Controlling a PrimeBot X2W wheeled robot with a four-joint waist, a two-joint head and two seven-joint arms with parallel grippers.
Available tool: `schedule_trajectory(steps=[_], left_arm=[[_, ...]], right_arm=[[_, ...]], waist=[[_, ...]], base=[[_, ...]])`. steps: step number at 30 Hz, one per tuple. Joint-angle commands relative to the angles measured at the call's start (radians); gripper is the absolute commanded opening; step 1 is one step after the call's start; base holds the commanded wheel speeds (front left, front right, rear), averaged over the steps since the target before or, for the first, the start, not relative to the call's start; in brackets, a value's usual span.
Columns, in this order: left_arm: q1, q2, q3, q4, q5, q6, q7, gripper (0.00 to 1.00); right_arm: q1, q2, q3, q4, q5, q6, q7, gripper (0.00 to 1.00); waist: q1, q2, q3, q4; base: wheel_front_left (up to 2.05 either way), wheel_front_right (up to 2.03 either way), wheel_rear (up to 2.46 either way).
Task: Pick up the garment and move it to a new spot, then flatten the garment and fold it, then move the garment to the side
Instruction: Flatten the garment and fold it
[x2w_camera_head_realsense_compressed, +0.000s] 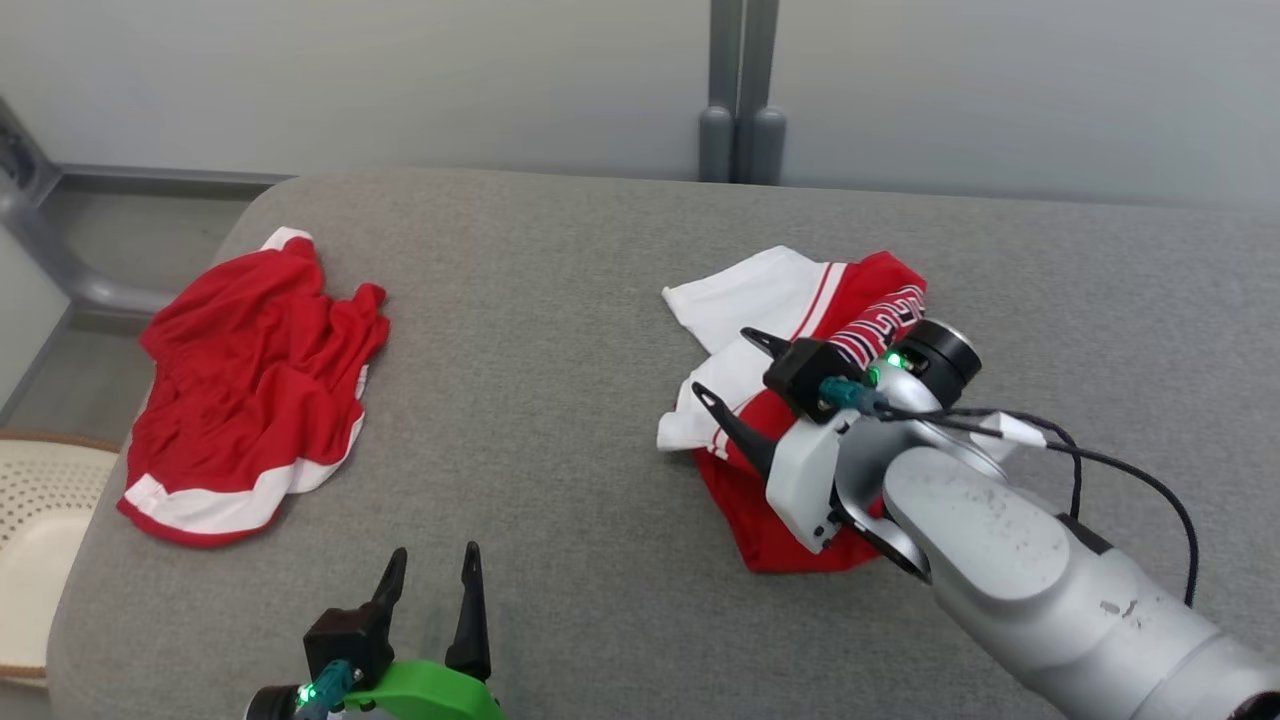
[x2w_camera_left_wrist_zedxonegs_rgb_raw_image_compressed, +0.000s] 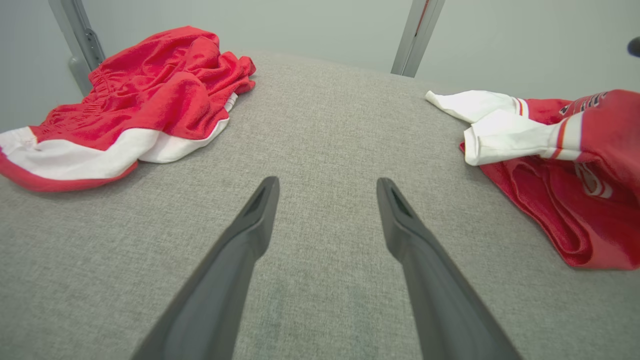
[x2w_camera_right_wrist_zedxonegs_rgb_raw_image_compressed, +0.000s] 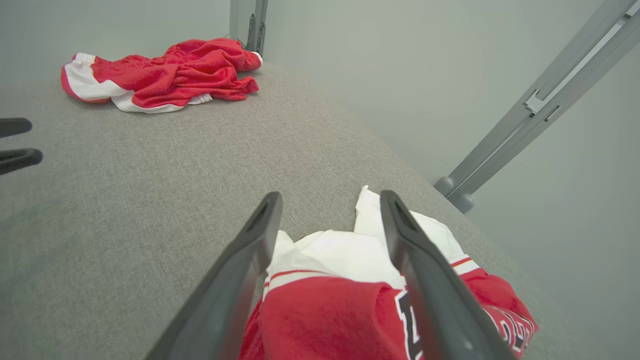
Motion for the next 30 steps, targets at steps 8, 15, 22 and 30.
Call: schedule_trajectory(steps=[8,15,22,30], left_arm=[[-0.033,0.003,-0.061,-0.015,-0.049,0.02,0.0,1.0],[-0.05,0.003,-0.1,-0.03,-0.085,0.038,0.0,1.0],[-0.054,0.002,-0.099,-0.037,-0.088,0.046,0.0,1.0],[-0.057,0.003,-0.085,-0.039,-0.07,0.039,0.0,1.0]], right_arm=[[-0.197,-0.075,0.326,0.111,0.255,-0.001,0.246,1.0],[-0.241,-0.143,0.469,0.149,0.366,-0.001,0.394,1.0],[-0.238,-0.166,0.482,0.18,0.345,-0.001,0.382,0.0],[-0.318,-0.109,0.419,0.254,0.353,-0.001,0.18,0.0]], waist=[[0.0,0.0,0.101,0.226],[0.0,0.0,0.152,0.284],[0.0,0.0,0.18,0.284],[0.0,0.0,0.165,0.221]], base=[[0.0,0.0,0.0],[0.0,0.0,0.0],[0.0,0.0,0.0],[0.0,0.0,0.0]])
